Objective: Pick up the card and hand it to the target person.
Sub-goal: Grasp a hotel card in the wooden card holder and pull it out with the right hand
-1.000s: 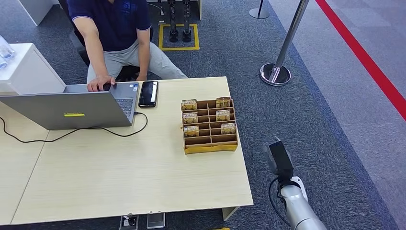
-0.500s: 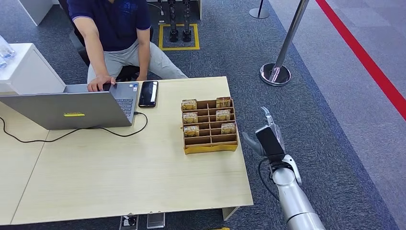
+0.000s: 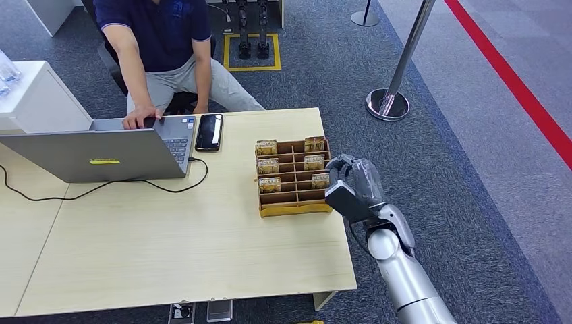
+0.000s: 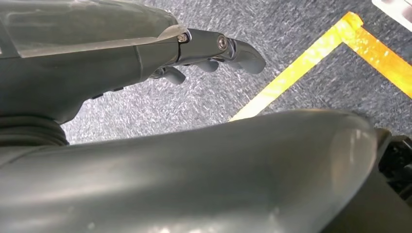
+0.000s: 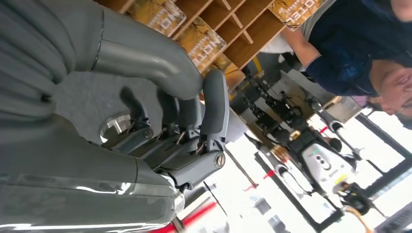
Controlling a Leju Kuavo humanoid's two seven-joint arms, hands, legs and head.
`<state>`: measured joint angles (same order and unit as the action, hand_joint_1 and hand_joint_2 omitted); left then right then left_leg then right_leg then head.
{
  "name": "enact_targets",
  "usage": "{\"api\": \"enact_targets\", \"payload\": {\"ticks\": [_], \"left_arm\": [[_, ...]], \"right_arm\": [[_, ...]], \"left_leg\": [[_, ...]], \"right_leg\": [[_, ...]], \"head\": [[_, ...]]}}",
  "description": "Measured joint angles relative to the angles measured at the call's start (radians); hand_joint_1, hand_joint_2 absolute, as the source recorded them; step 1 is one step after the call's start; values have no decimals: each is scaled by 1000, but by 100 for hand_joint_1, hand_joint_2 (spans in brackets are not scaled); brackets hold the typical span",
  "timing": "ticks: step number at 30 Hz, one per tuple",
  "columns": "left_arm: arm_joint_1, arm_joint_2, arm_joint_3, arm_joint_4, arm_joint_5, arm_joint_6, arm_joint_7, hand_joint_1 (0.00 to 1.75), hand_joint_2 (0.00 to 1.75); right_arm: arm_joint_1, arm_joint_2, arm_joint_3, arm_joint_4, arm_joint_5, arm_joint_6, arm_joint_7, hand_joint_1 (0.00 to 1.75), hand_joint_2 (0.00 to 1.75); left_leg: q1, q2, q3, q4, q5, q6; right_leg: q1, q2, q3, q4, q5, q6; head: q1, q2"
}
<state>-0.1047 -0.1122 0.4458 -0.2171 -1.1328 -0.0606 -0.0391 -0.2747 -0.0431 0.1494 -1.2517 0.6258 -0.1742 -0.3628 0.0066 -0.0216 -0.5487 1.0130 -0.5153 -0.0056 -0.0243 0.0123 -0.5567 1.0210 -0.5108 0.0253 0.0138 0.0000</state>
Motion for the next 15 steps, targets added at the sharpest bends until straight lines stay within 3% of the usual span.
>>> {"api": "enact_targets", "payload": {"ticks": [8,15], "left_arm": [[-7,2,0,0,-14,-2,3,0,0],[-9,5,1,0,-15,6,4,0,0]], "right_arm": [[-29,-32,115,6,235,-172,90,158,175],[-70,-42,198,58,356,-249,132,100,175]], "left_leg": [[0,0,0,0,0,0],[0,0,0,0,0,0]], "right_leg": [[0,0,0,0,0,0],[0,0,0,0,0,0]], "head": [[1,0],[-1,0]]}}
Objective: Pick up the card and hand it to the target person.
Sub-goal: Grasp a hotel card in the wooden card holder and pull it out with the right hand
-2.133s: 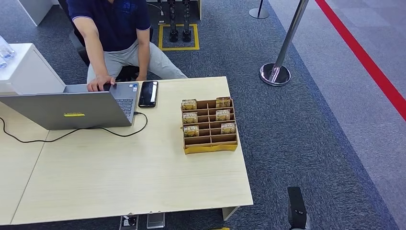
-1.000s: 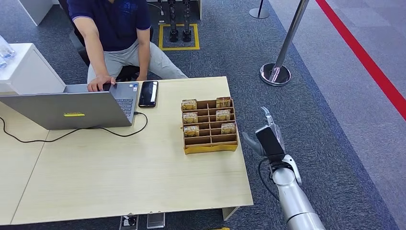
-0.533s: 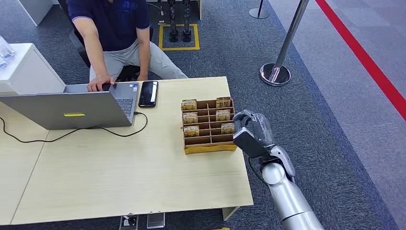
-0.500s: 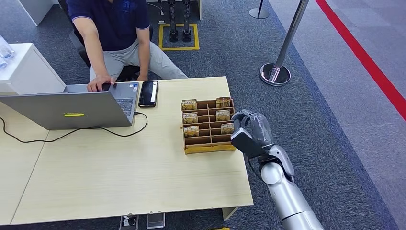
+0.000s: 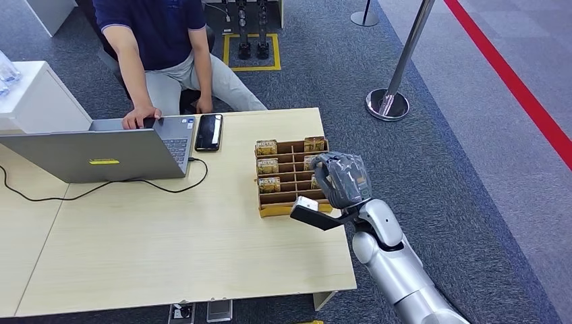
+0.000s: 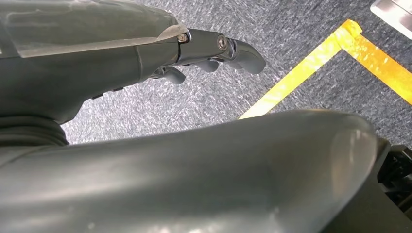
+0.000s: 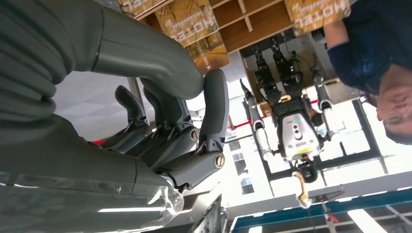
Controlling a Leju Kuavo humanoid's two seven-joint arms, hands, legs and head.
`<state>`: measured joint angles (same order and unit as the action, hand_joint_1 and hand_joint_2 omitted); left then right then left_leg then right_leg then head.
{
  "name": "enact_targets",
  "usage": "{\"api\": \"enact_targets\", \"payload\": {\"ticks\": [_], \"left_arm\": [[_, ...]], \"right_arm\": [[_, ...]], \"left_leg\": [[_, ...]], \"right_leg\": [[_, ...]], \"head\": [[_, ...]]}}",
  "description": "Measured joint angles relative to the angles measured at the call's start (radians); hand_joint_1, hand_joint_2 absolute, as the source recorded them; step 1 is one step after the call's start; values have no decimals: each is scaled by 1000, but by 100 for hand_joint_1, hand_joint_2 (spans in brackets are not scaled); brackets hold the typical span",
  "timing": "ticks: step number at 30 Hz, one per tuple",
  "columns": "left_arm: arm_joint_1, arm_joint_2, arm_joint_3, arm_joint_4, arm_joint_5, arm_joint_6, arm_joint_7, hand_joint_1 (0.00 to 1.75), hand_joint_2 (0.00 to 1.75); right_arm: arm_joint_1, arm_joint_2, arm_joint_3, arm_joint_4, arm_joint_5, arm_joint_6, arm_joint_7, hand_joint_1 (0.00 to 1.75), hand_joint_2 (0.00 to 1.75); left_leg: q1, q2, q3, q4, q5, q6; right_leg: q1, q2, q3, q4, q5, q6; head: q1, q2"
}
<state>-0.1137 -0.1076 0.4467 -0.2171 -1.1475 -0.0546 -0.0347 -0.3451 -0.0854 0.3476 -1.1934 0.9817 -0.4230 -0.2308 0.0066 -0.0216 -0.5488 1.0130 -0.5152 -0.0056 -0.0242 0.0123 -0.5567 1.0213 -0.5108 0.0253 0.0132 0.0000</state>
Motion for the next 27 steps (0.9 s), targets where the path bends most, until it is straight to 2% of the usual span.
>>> {"api": "enact_targets", "payload": {"ticks": [2,6,8,21,27], "left_arm": [[0,0,1,0,3,0,0,0,0],[0,0,8,0,10,1,-1,0,0],[1,0,13,0,12,1,-2,0,0],[5,0,26,0,12,1,3,0,0],[5,0,27,0,6,-2,5,0,0]], "right_arm": [[-17,0,20,25,11,-3,4,99,175],[-51,0,56,74,19,-12,6,76,175],[-68,0,69,94,23,-15,7,73,175],[-111,2,103,202,-37,-25,1,89,175],[-108,-1,103,221,-44,-39,14,77,175]], "left_leg": [[0,0,0,0,0,0],[0,0,0,0,0,0],[0,0,0,0,0,0],[0,0,0,0,0,0],[0,0,0,0,0,0]], "right_leg": [[0,0,0,0,0,0],[0,0,0,0,0,0],[0,0,0,0,0,0],[0,0,0,0,0,0],[0,0,-1,0,0,0]], "head": [[0,0],[1,0],[1,0],[1,0],[1,0]]}}
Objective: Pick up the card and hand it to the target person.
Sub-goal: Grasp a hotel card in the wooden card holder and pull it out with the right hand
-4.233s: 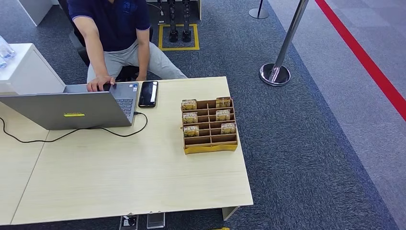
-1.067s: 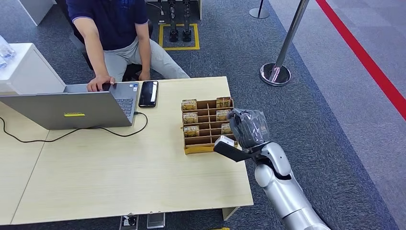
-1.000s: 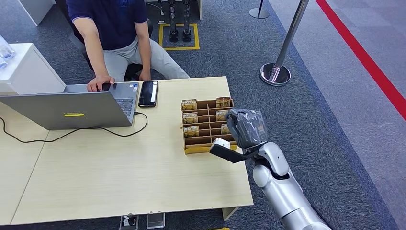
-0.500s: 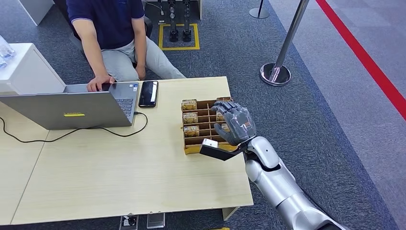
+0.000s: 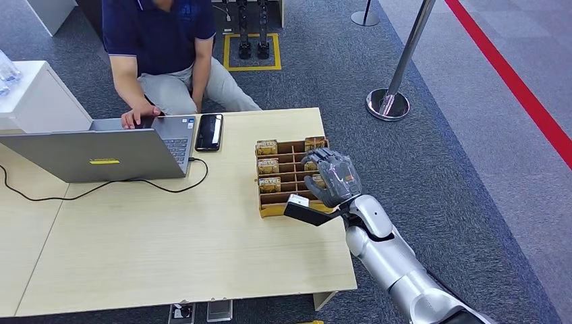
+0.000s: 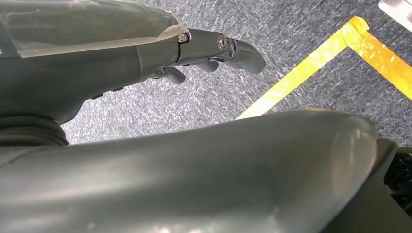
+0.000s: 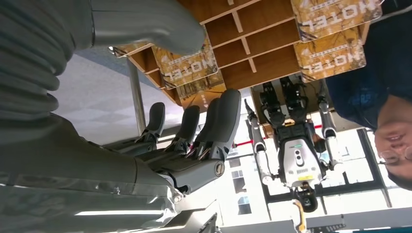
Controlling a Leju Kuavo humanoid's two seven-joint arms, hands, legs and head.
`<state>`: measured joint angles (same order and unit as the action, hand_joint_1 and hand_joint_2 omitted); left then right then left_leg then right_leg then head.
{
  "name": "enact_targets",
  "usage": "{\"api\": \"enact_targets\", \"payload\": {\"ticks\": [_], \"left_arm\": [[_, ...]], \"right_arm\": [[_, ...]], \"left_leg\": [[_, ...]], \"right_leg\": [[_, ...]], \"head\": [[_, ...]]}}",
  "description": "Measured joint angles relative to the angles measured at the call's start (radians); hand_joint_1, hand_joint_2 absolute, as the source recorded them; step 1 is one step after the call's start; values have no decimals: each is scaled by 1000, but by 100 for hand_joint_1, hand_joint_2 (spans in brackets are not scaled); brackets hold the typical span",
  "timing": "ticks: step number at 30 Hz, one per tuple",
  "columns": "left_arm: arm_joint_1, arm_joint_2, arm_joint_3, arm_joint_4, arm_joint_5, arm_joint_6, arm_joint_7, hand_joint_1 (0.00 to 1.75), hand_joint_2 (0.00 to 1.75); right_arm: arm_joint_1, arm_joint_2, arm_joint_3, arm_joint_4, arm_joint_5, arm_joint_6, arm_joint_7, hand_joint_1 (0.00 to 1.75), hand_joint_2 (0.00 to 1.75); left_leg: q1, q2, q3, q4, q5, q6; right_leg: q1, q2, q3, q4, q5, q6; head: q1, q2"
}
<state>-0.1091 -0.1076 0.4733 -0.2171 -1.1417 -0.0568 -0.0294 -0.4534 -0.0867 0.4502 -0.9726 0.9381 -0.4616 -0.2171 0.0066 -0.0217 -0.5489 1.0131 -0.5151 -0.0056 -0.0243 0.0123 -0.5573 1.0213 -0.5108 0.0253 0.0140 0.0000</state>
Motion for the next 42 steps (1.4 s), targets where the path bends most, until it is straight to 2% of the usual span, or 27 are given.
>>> {"api": "enact_targets", "payload": {"ticks": [3,6,10,13,16,19,21,25,31,42], "left_arm": [[0,0,0,0,-6,-3,0,0,0],[0,0,0,0,-10,-7,0,0,0],[0,0,0,0,-15,-13,0,0,0],[-1,0,0,0,-21,-16,1,0,0],[-1,0,0,0,-25,-16,1,0,0],[-2,0,0,0,-27,-16,1,0,0],[-2,0,0,0,-27,-16,1,0,0],[-2,0,0,0,-28,-15,1,0,0],[-3,0,0,0,-29,-15,1,0,0],[-2,0,0,0,-29,-14,5,0,0]], "right_arm": [[9,-5,-4,1,9,-5,13,64,175],[26,-11,-13,-2,34,-11,32,64,175],[50,-21,-26,-15,89,-27,66,78,175],[69,-27,-38,-30,127,-37,85,82,175],[86,-30,-46,-43,146,-40,93,105,175],[95,-30,-48,-49,159,-38,96,118,175],[96,-30,-49,-50,165,-35,96,112,175],[96,-30,-51,-50,168,-34,93,85,175],[95,-27,-54,-51,167,-38,81,61,175],[87,-17,-65,-52,161,-43,68,62,175]], "left_leg": [[0,0,0,0,0,0],[0,0,0,0,0,0],[0,0,0,0,0,0],[0,0,0,0,0,0],[0,0,0,0,0,0],[0,0,0,0,0,0],[0,0,0,0,0,0],[0,0,0,0,0,0],[0,0,0,0,0,0],[0,0,-1,0,0,0]], "right_leg": [[0,0,0,0,0,0],[0,0,0,0,0,0],[0,0,0,0,0,0],[0,0,0,0,0,0],[0,0,0,0,0,0],[0,0,0,0,0,0],[0,0,0,0,0,0],[0,0,0,0,0,0],[0,0,0,0,0,0],[0,0,0,0,0,0]], "head": [[0,0],[0,0],[0,0],[0,0],[0,0],[0,0],[0,0],[0,0],[0,0],[0,0]]}}
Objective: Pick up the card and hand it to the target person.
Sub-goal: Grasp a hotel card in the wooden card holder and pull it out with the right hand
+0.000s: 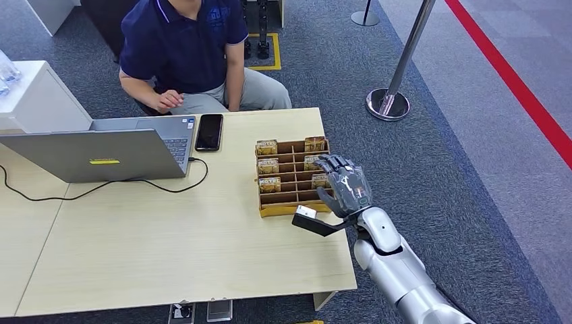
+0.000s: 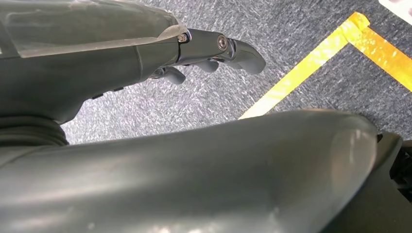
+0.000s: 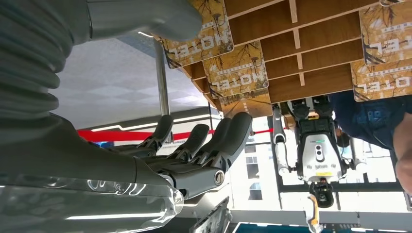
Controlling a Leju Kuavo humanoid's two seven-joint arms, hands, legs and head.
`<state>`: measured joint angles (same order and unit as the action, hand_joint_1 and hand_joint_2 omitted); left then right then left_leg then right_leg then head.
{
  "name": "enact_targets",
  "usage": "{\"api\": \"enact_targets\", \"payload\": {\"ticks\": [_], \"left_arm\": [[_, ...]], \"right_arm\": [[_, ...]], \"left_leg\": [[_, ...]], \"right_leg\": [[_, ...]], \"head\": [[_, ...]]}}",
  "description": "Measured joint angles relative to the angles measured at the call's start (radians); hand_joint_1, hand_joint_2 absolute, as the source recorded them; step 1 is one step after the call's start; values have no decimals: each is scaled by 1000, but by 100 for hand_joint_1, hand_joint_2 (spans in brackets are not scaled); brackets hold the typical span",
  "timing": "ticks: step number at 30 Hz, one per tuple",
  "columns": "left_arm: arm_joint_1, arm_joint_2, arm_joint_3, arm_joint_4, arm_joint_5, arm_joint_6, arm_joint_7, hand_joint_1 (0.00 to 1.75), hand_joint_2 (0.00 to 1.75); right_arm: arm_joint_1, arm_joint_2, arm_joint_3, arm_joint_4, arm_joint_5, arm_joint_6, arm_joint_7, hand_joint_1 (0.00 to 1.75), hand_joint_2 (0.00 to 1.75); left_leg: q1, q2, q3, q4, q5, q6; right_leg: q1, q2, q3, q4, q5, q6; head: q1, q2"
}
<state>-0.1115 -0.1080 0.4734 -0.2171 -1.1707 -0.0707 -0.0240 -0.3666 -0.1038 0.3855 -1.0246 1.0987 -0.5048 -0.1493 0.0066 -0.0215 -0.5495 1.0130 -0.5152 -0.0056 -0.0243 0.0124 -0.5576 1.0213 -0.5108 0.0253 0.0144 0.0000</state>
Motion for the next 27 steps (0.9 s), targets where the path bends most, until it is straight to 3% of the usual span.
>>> {"api": "enact_targets", "payload": {"ticks": [10,14,17,27], "left_arm": [[0,0,0,0,0,2,0,0,0],[-1,0,0,0,-1,2,0,0,0],[-3,-1,0,0,-2,3,0,0,0],[-9,-2,1,0,-2,6,1,0,0]], "right_arm": [[-9,11,-2,8,12,-12,6,64,175],[-28,14,-2,29,27,-22,16,77,175],[-47,19,-2,54,39,-31,21,67,175],[-95,36,-3,124,43,-35,36,68,175]], "left_leg": [[0,0,0,0,0,0],[0,0,0,0,0,0],[0,0,0,0,0,0],[0,0,0,0,0,0]], "right_leg": [[0,0,0,0,0,0],[0,0,0,0,0,0],[0,0,0,0,0,0],[0,0,0,0,0,0]], "head": [[0,0],[0,0],[0,0],[0,0]]}}
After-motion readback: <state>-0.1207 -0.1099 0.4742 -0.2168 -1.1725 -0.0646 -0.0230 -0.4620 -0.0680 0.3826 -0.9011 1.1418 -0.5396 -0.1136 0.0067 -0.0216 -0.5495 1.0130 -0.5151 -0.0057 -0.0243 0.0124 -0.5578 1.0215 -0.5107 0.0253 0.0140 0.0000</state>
